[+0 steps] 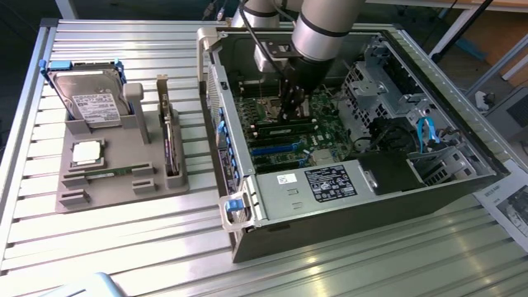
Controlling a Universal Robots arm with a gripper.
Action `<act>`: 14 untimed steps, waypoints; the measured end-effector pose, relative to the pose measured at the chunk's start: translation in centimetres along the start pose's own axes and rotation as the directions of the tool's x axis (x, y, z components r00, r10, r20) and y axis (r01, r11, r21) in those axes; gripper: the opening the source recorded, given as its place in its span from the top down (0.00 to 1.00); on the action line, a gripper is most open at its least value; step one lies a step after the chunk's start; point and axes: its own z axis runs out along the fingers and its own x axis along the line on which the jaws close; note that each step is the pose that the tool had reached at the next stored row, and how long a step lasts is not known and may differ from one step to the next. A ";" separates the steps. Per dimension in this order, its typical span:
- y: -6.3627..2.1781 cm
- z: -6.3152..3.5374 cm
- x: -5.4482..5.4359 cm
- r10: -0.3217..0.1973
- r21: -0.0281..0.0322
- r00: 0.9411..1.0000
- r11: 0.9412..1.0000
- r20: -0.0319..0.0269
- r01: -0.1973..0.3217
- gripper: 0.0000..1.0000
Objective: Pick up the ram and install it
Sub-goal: 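Press down the ram until it locks into place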
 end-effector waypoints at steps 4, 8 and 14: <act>1.17 0.05 0.0 0.000 0.006 1.000 1.000 0.000 0.000 0.90; 2.01 0.08 0.0 0.000 0.012 1.000 1.000 0.000 0.000 0.90; 3.26 0.13 0.0 0.000 0.021 1.000 1.000 0.000 0.000 0.90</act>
